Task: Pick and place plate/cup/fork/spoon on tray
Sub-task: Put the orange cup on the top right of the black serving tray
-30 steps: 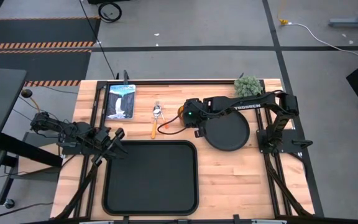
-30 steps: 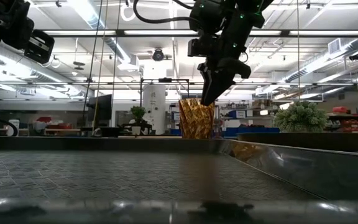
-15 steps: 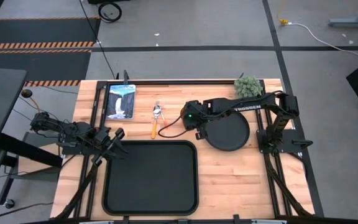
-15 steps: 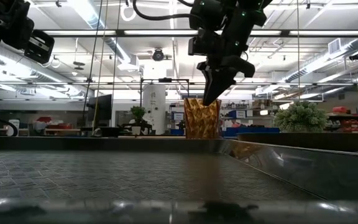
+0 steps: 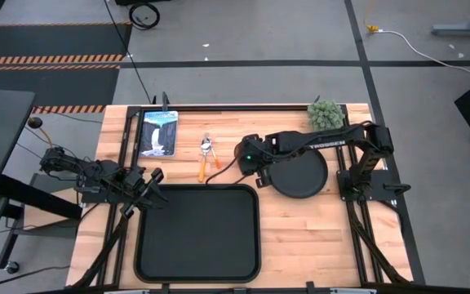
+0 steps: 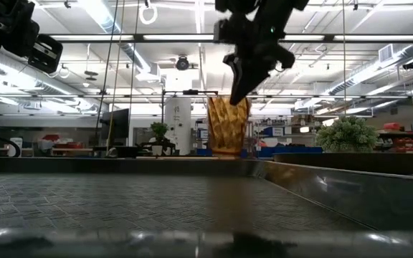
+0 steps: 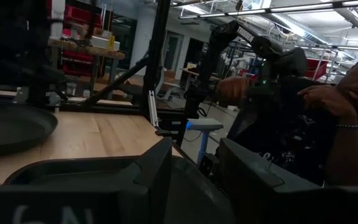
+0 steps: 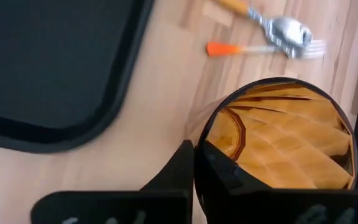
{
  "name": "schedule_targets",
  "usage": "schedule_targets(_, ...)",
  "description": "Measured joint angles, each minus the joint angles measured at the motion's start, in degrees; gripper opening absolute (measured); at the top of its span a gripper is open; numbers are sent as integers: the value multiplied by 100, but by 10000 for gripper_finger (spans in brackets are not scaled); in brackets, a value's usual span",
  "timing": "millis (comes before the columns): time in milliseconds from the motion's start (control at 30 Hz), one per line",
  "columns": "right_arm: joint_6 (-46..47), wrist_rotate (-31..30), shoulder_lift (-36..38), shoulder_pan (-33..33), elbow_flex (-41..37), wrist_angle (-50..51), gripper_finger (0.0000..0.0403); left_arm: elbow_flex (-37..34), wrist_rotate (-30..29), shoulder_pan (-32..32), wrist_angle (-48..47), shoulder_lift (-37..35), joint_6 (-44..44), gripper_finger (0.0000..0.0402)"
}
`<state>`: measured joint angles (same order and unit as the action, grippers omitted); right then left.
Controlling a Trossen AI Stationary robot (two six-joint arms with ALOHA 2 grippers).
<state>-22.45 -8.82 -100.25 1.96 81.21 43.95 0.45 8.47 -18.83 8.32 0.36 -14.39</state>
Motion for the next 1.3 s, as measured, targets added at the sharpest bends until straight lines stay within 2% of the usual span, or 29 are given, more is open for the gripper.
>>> schedule_targets(267,241,571,7,-438,328,155,13,-2,0,2,0,0,0,142)
schedule_targets(433,429,707,7,-809,326,237,13,0,0,2,0,0,-1,142)
schedule_targets(833,704,753,7,-1534,326,250,13,-2,0,2,0,0,0,142)
schedule_targets(1300,880,811,55,-1765,326,328,13,-2,0,1,0,0,0,142)
